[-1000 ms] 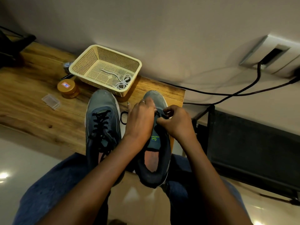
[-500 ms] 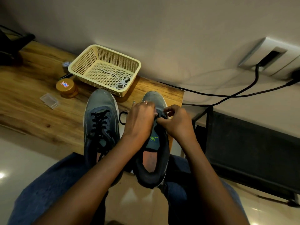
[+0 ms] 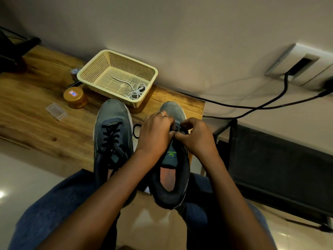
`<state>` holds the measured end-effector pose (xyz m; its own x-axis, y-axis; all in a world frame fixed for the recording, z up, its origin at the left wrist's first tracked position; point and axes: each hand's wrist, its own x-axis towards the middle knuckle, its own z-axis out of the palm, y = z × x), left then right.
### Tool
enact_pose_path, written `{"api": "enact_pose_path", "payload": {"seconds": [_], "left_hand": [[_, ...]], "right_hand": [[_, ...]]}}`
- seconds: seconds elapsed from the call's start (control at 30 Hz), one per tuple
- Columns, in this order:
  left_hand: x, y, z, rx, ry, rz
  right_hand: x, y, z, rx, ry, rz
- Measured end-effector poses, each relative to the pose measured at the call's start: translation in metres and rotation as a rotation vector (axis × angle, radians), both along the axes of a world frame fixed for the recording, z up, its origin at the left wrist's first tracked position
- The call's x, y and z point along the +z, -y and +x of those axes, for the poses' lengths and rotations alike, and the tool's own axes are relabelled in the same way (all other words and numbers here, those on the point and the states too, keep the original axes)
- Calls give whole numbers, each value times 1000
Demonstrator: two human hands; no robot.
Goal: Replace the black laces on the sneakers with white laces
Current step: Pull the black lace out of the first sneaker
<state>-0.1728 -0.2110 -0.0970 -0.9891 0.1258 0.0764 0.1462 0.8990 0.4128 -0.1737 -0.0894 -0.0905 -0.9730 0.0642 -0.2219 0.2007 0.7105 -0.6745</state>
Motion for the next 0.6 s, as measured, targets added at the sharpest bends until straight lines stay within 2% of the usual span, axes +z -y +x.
{"api": "enact_pose_path", "payload": {"seconds": [0.2, 0.33, 0.53, 0.6], "left_hand": [[2, -3, 1, 77, -1, 80], [-2, -6, 2, 163, 20, 211], [-5, -8, 1, 309, 50, 521], [-6, -6, 0, 281, 41, 524]], "right_hand": [[6, -1, 1, 26, -12, -20], [7, 1, 1, 5, -10, -52], [7, -3, 1, -19, 23, -62], [5, -4, 1, -20, 33, -41]]}}
